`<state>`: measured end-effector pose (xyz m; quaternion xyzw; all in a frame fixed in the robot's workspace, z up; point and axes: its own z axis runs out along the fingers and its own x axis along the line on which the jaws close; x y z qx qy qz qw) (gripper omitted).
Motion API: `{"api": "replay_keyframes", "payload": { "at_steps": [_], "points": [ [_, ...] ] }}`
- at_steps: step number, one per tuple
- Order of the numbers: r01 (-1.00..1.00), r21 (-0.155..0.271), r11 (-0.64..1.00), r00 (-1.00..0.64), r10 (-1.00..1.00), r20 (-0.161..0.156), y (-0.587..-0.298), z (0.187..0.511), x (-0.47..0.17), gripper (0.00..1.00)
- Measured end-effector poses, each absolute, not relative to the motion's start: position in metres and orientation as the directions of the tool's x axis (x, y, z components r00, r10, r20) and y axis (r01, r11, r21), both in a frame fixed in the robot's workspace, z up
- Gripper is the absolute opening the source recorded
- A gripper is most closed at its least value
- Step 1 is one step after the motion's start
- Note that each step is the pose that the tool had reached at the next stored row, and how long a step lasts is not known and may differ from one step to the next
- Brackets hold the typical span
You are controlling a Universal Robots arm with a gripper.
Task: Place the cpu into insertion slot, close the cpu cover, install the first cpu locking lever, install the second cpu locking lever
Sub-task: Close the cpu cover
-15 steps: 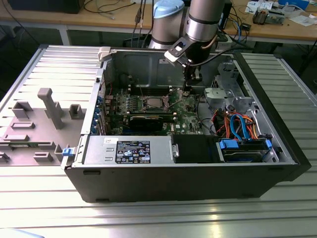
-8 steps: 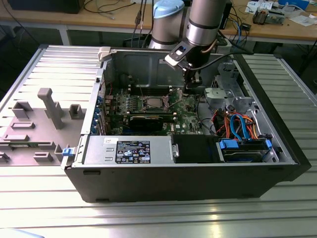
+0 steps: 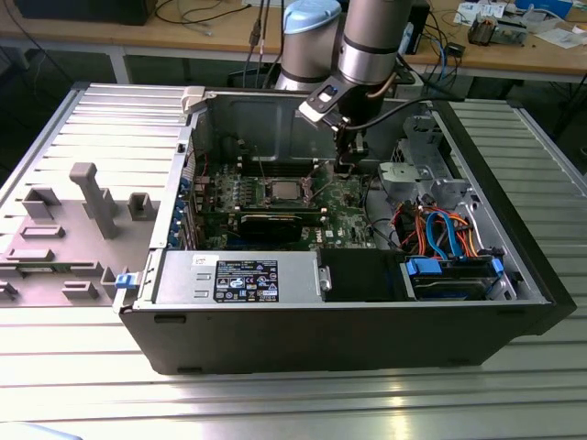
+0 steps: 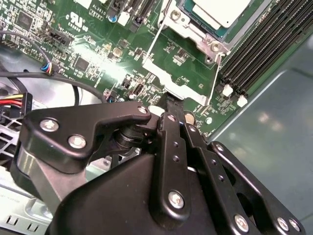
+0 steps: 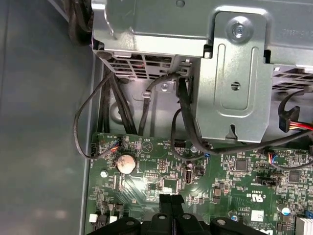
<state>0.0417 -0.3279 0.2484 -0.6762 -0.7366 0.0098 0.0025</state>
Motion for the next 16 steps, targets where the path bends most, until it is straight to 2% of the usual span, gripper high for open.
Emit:
{"api": "replay_keyframes", "payload": {
  "at_steps": [16],
  "points": [
    [0.996,-0.018,0.085,-0.085,0.996,-0.009,-0.328,0.248,0.029,0.11]
  ]
}}
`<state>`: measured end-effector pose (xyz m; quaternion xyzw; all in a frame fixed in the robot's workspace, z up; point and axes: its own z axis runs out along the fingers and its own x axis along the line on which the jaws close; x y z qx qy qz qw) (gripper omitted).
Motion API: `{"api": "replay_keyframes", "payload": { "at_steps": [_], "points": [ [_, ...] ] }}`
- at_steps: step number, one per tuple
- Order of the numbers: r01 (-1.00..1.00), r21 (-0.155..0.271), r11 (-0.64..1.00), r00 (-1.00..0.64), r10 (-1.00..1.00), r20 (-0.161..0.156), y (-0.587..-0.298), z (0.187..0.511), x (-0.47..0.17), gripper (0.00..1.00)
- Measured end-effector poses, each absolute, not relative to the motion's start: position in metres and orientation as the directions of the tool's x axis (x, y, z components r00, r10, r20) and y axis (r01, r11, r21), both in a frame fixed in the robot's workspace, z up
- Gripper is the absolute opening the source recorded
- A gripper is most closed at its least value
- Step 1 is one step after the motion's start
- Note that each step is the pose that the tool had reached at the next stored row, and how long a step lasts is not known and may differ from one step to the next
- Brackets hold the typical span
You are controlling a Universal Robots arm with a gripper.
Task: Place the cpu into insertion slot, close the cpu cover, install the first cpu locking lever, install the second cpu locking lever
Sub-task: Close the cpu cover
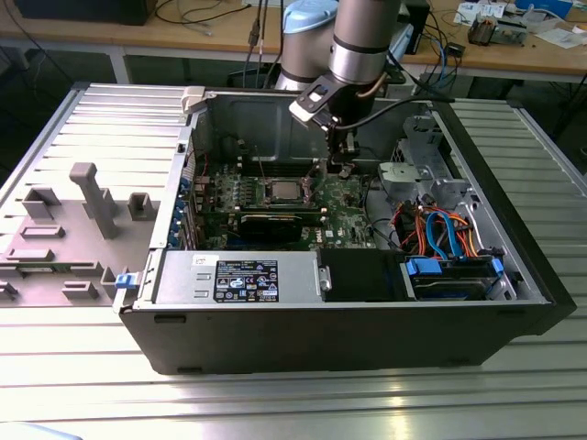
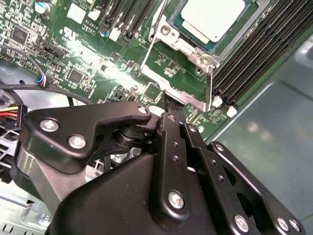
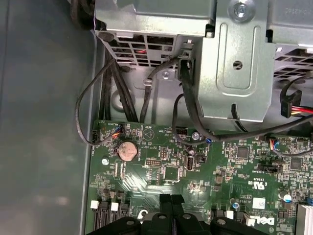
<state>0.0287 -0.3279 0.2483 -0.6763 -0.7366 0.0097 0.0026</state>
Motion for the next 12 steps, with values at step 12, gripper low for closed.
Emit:
{"api": "replay_keyframes", "payload": {
  "at_steps": [12],
  "points": [
    [0.996,-0.018,0.085,-0.085,0.996,-0.009,-0.328,0.248,0.016,0.11]
  ]
}}
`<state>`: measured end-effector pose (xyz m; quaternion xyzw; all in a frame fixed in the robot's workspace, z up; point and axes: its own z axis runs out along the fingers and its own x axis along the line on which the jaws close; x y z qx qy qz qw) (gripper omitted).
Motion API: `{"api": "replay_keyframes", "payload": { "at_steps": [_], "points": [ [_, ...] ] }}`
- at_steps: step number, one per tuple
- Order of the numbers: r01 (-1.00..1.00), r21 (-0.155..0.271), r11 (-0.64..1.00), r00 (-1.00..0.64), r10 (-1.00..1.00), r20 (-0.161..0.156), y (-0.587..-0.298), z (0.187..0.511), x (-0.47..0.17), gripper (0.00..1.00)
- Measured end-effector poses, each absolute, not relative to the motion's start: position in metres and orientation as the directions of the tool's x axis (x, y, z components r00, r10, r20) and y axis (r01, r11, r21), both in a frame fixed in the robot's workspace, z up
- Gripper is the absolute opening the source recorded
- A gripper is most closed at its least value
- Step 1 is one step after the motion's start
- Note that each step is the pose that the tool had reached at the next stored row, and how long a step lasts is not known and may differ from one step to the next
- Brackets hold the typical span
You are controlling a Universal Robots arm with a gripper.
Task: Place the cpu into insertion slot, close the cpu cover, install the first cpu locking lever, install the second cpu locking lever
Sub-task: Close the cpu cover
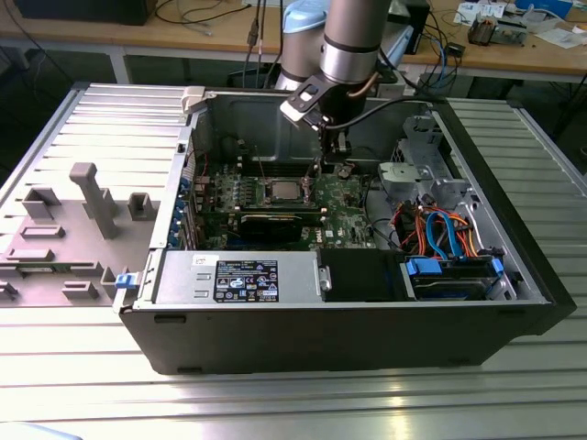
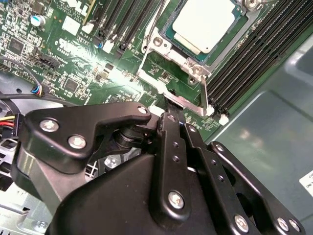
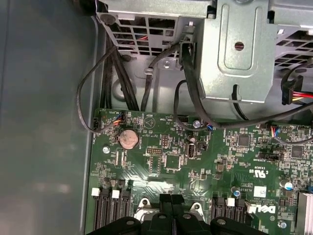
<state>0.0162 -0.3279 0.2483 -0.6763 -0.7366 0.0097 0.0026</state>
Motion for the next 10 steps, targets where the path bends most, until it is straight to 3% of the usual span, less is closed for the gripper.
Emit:
{"api": "replay_keyframes", "payload": {
  "at_steps": [10],
  "points": [
    [0.996,-0.018,0.085,-0.085,0.996,-0.009,-0.3279,0.2483,0.0086,0.11]
  ]
}}
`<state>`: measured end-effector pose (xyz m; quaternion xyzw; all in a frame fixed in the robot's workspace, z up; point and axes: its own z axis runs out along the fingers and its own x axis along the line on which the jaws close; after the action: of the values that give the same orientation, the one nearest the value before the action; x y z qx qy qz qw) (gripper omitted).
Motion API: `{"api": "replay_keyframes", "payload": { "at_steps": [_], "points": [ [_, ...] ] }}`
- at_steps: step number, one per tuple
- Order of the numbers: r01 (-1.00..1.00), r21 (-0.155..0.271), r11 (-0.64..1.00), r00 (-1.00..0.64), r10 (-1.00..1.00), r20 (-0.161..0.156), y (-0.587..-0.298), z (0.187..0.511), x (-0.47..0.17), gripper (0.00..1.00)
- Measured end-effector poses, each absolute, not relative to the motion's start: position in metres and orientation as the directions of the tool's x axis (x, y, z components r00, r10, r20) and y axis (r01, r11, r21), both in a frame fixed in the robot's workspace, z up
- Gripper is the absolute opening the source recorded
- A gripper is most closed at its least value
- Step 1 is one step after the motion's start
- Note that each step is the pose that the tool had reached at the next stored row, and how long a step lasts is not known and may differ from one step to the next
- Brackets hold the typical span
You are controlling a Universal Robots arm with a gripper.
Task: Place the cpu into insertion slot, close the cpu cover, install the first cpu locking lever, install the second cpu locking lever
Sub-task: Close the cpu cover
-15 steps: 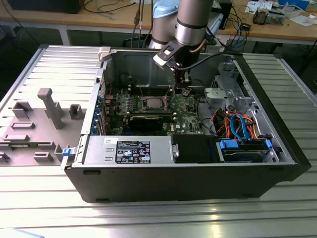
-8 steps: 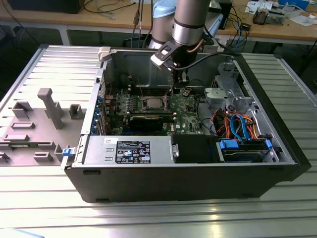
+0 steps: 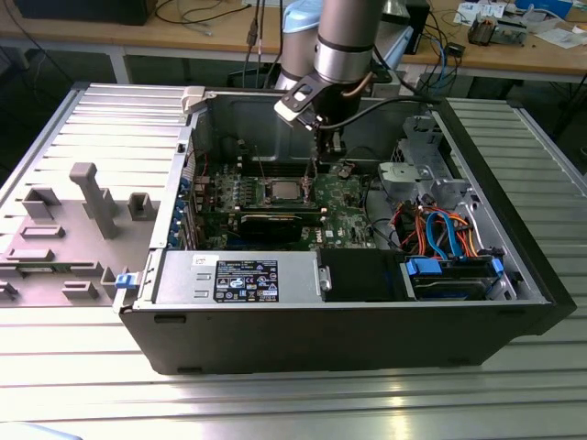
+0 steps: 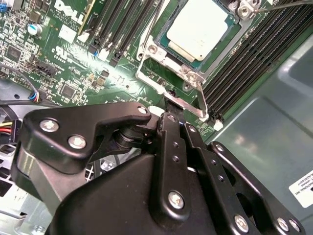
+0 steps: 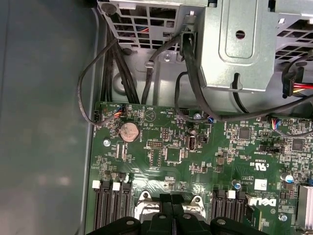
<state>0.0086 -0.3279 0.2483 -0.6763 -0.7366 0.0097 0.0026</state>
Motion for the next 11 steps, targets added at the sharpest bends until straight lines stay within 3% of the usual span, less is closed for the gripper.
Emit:
{"api": "replay_keyframes", "payload": {
  "at_steps": [11],
  "points": [
    [0.996,-0.018,0.085,-0.085,0.996,-0.009,-0.3279,0.2483,0.0029,0.11]
  ]
}}
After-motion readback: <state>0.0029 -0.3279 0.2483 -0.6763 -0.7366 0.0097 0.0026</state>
